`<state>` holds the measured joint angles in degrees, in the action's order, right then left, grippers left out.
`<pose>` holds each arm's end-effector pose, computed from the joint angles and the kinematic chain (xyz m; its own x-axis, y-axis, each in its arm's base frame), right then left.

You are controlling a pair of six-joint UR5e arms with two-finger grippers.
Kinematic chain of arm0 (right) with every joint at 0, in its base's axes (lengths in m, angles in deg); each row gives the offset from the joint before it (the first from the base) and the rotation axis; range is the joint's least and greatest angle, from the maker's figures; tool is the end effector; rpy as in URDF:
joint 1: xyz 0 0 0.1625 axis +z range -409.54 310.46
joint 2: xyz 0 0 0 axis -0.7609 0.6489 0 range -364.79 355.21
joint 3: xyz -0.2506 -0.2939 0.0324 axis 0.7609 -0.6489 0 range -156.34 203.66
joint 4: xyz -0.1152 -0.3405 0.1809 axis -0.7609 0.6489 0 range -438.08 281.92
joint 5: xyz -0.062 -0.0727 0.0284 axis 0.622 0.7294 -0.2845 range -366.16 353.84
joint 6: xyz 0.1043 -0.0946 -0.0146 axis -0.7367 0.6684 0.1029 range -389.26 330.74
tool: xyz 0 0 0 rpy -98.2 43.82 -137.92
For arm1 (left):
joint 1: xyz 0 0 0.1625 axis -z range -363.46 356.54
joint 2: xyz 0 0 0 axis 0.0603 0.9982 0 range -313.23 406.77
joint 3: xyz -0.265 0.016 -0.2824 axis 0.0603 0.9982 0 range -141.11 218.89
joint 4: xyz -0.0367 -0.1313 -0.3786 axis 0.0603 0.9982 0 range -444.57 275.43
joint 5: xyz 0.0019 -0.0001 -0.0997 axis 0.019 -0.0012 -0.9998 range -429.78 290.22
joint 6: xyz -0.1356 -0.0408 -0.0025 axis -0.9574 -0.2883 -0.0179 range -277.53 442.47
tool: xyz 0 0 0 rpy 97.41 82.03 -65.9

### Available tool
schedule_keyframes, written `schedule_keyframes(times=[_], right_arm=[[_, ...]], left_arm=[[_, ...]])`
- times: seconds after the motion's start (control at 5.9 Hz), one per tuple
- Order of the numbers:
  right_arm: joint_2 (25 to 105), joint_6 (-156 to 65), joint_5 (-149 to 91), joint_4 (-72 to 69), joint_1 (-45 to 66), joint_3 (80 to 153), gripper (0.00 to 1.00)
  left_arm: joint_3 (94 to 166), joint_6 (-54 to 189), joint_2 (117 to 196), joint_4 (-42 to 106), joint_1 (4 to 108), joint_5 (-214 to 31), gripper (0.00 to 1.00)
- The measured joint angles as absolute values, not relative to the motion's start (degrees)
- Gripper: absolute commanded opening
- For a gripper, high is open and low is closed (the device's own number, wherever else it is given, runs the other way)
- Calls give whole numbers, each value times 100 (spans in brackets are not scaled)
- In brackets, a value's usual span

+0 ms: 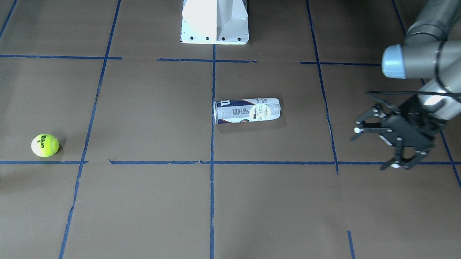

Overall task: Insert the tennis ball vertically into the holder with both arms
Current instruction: 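Reach the left gripper down to the clear Wilson can lying on its side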

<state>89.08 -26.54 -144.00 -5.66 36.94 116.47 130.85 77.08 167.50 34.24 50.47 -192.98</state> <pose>-0.0009 -0.4769 0.6191 0.6535 -0.2967 0.6963 0.0899 0.9439 0.3179 0.3491 -0.5739 0.2596 0.4178 0.8414 -0.3427 -0.2427 0.4669 0.8504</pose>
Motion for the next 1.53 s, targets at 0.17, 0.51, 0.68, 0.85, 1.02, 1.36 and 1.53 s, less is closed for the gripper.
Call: schedule_keyframes(times=[0.17,0.51,0.68,0.85,1.02,1.36,1.53], right_arm=[[8908,-2654,-14404,-566,3694,11648,100],[8913,-2654,-14400,-566,3694,11648,100],[8915,-2651,-14398,-565,3694,11646,100],[8916,-2647,-14398,-565,3694,11635,100],[8916,-2648,-14398,-566,3694,11626,100],[8917,-2649,-14398,-565,3694,11616,100],[8917,-2650,-14398,-566,3694,11613,100]], left_arm=[[13281,7727,16923,3121,4459,-18638,100],[13599,7823,17656,1640,3411,-17486,100],[13644,8067,18151,681,2967,-16940,100],[13609,8419,18662,-339,2695,-16641,100],[13453,8793,19135,-1285,2537,-16492,100],[12738,9188,19652,-2093,2192,-16136,100],[12449,9226,19711,-2127,2094,-16044,100]])
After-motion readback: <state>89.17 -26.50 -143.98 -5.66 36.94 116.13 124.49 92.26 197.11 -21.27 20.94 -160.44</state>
